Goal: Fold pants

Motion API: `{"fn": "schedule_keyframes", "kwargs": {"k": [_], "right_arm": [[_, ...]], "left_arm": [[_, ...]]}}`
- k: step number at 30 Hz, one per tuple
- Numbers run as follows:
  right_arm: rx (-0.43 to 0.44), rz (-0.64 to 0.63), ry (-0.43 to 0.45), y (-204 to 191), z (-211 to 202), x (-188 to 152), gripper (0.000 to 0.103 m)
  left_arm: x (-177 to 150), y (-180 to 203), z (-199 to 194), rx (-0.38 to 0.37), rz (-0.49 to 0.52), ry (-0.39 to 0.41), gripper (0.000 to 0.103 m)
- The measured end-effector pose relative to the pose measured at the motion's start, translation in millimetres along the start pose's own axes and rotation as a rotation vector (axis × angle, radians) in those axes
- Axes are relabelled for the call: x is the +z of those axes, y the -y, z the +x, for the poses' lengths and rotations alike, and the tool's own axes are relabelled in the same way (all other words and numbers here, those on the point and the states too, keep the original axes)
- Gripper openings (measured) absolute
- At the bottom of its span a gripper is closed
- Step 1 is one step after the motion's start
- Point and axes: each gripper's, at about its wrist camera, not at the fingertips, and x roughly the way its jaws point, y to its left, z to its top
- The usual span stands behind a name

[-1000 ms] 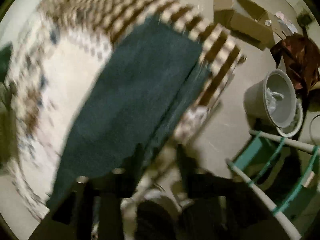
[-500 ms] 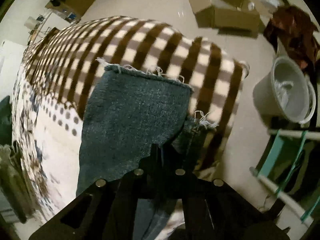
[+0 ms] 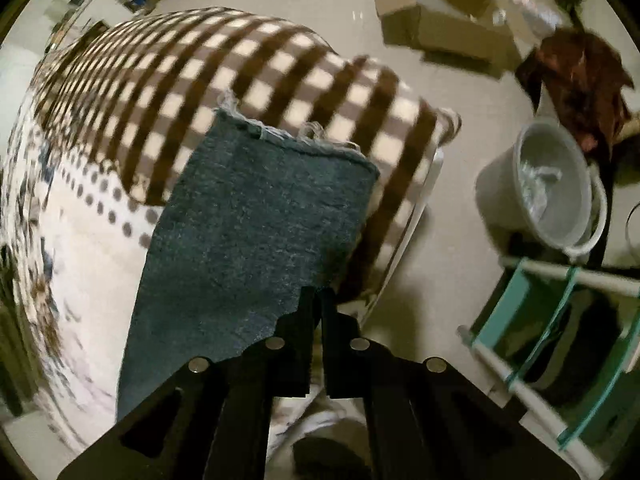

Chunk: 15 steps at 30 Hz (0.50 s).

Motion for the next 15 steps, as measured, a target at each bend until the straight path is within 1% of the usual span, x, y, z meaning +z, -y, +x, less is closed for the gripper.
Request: {"fn": "schedule_keyframes", "kwargs": {"k": [1,2,3,4,5,6,7,8,10,12,13,15], "right_arm": [[0.009,-0.010,0.004,-1.7,-5.9,-3.5,0.018],[0.024,-0.029,0.002,-5.2,-12.7,-9.6,0.031],[0.051,-0.052,-0.005,-10.9,-19.3,-18.8,0.035],[0.076,-0.080,-0.017,-18.8,-25.4,-29.8,0.040],[0.102,-0.122,-0.037,-31.7,-31.7,-46.6,0.043],[0.120,-0.157,-0.056,-43.6,-34.9,-61.9,0.044],[0.136,-0.197,-0.081,-57.2,-36.9,-80.3,0.047],[0.155,-0.241,-0.114,-73.6,-36.8,-101.0,0.048],[0.189,-0.306,-0.186,-105.7,-30.5,-141.7,0.048],[0.224,-0.348,-0.296,-139.0,-14.1,-192.9,0.048],[0.238,-0.372,-0.338,-151.5,-5.9,-215.3,0.048],[0.242,-0.415,-0.414,-177.3,11.6,-262.1,0.048]], "left_arm": [[-0.2,-0.1,-2.5,-0.015,0.002,-0.003,0.004],[-0.1,-1.1,-4.6,-0.021,-0.002,-0.004,0.009],[0.9,-1.7,-6.5,-0.027,-0.013,-0.007,0.023],[2.8,-4.5,-8.2,-0.043,-0.028,-0.008,0.033],[4.5,-5.9,-9.6,-0.055,-0.041,-0.005,0.056],[7.1,-8.4,-10.8,-0.066,-0.058,0.004,0.072],[11.2,-12.5,-10.3,-0.079,-0.078,0.018,0.073],[14.6,-14.3,-7.8,-0.077,-0.089,0.018,0.073],[23.4,-21.9,4.6,-0.064,-0.110,-0.011,0.073],[29.3,-34.8,18.0,-0.033,-0.157,-0.046,0.073],[31.1,-43.4,24.3,-0.029,-0.187,-0.065,0.073],[32.1,-56.7,31.2,-0.023,-0.222,-0.089,0.073]]}}
